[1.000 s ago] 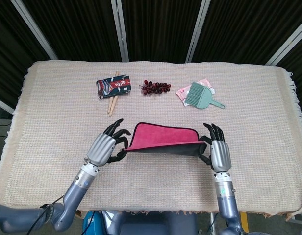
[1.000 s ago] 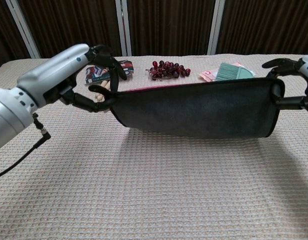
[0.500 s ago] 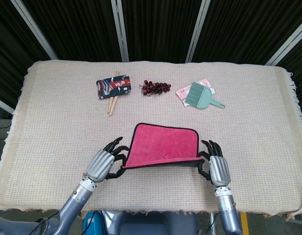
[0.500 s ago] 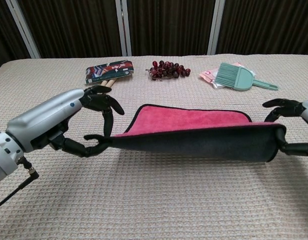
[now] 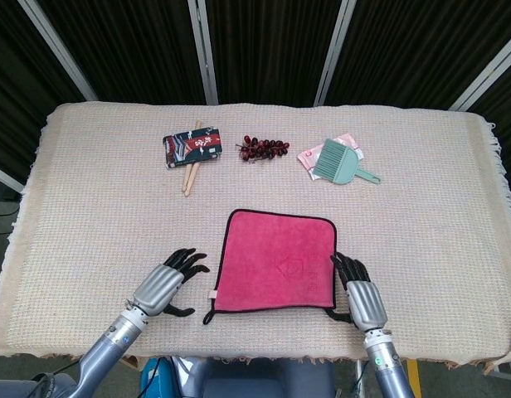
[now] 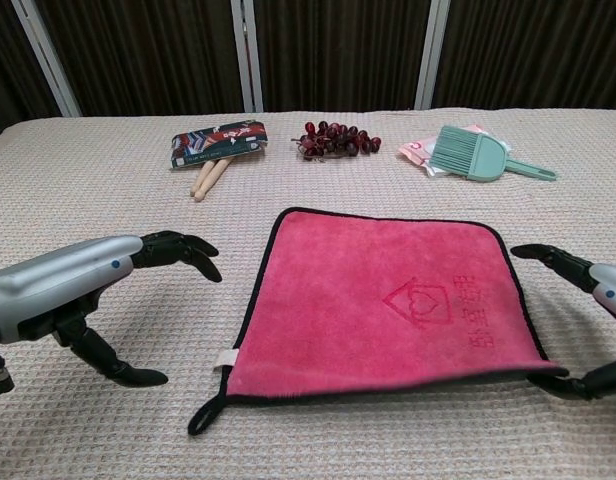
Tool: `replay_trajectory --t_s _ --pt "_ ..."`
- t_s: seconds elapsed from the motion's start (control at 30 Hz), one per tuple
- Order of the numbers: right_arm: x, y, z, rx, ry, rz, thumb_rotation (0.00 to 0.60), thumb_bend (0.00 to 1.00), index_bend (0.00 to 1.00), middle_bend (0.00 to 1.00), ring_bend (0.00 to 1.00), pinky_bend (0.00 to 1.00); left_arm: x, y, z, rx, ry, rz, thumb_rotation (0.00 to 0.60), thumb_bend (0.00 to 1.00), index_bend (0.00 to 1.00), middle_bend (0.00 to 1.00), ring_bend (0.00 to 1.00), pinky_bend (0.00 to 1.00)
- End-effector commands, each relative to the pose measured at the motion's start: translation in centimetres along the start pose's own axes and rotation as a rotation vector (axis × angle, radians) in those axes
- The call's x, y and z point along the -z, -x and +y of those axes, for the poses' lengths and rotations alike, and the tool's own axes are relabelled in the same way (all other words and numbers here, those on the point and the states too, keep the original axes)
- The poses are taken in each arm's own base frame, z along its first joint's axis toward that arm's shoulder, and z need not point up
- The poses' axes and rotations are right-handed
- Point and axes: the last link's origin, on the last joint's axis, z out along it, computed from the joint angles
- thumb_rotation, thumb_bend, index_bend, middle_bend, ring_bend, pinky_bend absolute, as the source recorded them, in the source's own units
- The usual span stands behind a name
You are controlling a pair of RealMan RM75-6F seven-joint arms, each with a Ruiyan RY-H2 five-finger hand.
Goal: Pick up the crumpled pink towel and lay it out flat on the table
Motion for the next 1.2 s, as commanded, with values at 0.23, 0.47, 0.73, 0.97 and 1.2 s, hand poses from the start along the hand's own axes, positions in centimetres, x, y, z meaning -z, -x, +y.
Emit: replay_trajectory --t_s 0.23,0.47,0.73,0.97,1.2 --pt "2.4 -1.6 -1.0 0.009 -0.058 0.065 0.600 0.21 0.00 0.00 0.00 0.00 2.3 -2.7 0.1 0.088 0.008 0.099 0.600 0.00 0.19 0.07 0.00 0.03" --pt "3.1 -4.3 1.6 0.143 -0.022 0.046 0.600 0.21 0.00 0.00 0.00 0.00 6.0 -5.3 -2.1 -0.106 -0.103 0.190 0.600 0.00 0.19 0.07 0.00 0.03" --pt "4.2 -7.9 5.8 0.328 0.025 0.100 0.600 0.21 0.00 0.00 0.00 0.00 13.9 -7.1 -4.9 -0.287 -0.351 0.311 0.600 0.00 0.16 0.06 0.00 0.03" --pt "6.5 -10.7 7.1 0.434 0.004 0.233 0.600 0.21 0.00 0.00 0.00 0.00 18.9 -7.6 -6.3 -0.330 -0.469 0.398 0.600 0.00 0.12 0.04 0.00 0.02" --pt "7.8 -12.3 6.8 0.363 -0.033 0.324 0.600 0.21 0.00 0.00 0.00 0.00 21.4 -8.5 -7.8 -0.284 -0.530 0.442 0.600 0.00 0.11 0.03 0.00 0.02"
